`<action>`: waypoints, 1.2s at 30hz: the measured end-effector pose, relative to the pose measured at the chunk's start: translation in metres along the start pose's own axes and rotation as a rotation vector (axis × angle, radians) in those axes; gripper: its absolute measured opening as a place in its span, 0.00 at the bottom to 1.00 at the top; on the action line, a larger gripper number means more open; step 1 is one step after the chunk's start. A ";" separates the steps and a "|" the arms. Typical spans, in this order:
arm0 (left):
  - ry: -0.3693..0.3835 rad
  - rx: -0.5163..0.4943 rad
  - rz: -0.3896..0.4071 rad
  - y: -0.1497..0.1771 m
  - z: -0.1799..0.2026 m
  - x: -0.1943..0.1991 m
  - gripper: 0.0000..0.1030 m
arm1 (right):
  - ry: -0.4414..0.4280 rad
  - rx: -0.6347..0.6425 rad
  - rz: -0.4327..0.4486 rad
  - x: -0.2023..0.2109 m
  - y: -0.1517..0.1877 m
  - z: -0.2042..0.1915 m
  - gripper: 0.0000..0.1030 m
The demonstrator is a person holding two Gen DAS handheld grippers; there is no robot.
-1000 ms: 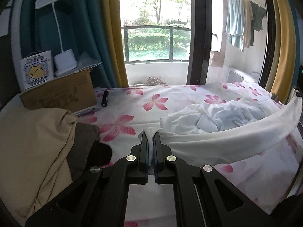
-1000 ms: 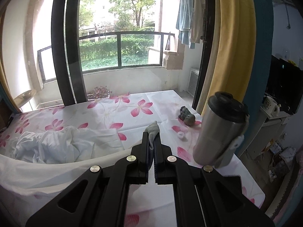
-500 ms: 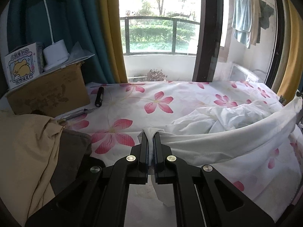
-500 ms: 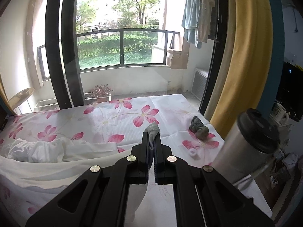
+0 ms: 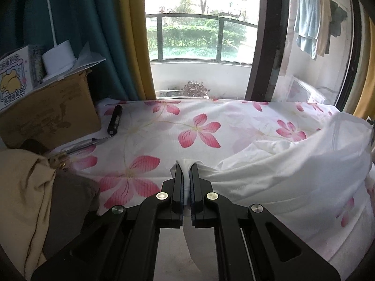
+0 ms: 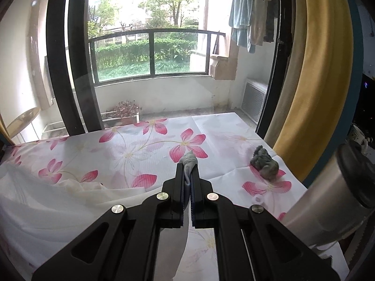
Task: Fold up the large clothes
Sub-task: 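Grasp the hem with both grippers and lift it over the shirt, then lay the hem over the shirt and open both grippers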
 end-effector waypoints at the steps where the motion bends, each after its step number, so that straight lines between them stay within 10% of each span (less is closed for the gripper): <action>1: 0.004 0.008 -0.001 -0.002 -0.001 -0.004 0.05 | -0.002 0.000 -0.003 -0.002 -0.001 -0.001 0.04; 24: 0.090 0.182 -0.110 -0.016 -0.031 -0.092 0.05 | 0.014 -0.005 -0.115 -0.090 -0.017 -0.023 0.04; 31: 0.029 0.202 -0.144 -0.015 -0.040 -0.106 0.38 | 0.086 -0.002 -0.204 -0.124 0.001 -0.019 0.05; 36: -0.054 0.174 -0.106 -0.022 -0.048 -0.090 0.40 | 0.238 0.081 -0.143 -0.115 -0.001 -0.013 0.31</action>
Point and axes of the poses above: each gripper's, at about its wrist camera, not at the fingertips, and x roughly against the way its jaws point, z to its right, y to its underside, the point moved 4 cm from there along -x, roughly the way its jaws point, and after that the axes turned 14 degrees about -x, right-handed, at the moved point
